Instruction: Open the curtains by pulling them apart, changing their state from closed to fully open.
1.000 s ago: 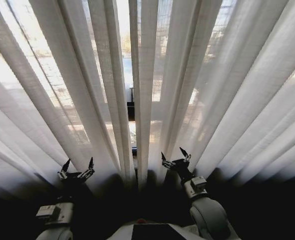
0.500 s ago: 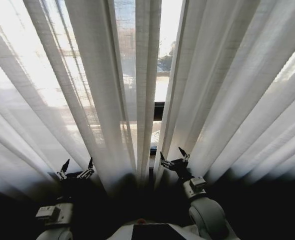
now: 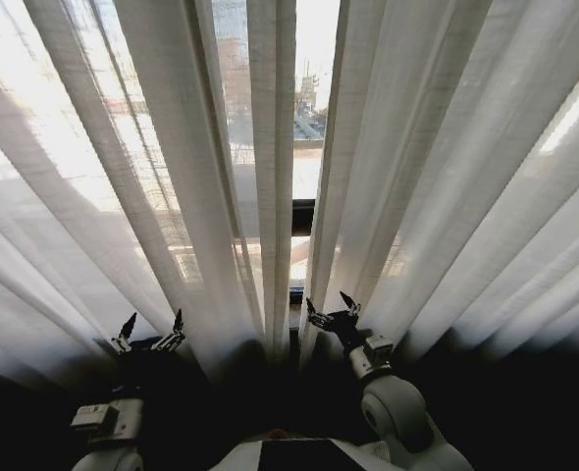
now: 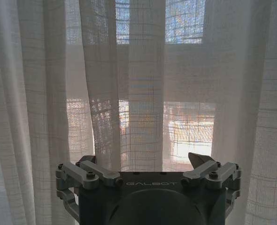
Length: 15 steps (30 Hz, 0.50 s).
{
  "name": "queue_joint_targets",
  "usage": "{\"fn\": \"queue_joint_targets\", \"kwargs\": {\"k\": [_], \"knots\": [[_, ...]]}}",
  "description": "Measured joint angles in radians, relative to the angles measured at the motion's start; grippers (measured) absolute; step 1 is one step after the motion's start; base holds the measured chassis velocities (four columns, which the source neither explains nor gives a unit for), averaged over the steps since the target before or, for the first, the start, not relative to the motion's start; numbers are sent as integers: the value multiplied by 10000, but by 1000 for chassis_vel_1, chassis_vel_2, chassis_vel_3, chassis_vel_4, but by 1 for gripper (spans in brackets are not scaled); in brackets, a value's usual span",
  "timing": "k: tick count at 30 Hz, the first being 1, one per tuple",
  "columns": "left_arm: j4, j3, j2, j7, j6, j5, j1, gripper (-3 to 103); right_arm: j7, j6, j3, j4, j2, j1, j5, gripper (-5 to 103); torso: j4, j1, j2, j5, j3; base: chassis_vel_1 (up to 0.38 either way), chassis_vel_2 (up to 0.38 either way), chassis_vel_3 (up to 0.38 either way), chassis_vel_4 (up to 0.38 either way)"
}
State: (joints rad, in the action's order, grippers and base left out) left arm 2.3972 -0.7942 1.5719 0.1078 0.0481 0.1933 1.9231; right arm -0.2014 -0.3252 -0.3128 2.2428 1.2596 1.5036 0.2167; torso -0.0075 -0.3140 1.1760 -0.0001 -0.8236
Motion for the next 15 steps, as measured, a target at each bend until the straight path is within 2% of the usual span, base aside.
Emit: {"fn": "queue_joint_targets", "kwargs": {"k": [2,15], "knots": [[-20,56,93,8,-17,-85,-42,100,-282,-2,-216,-427,-37,-230,176,100,-4,0,0,7,-1,0,0,0,0],[-59,18,139,13,52,-86,-82,100,-458,5,-117,-1117,-68,-1313,998,100,-1,-1,0,3,-1,0,0,0,0]]}}
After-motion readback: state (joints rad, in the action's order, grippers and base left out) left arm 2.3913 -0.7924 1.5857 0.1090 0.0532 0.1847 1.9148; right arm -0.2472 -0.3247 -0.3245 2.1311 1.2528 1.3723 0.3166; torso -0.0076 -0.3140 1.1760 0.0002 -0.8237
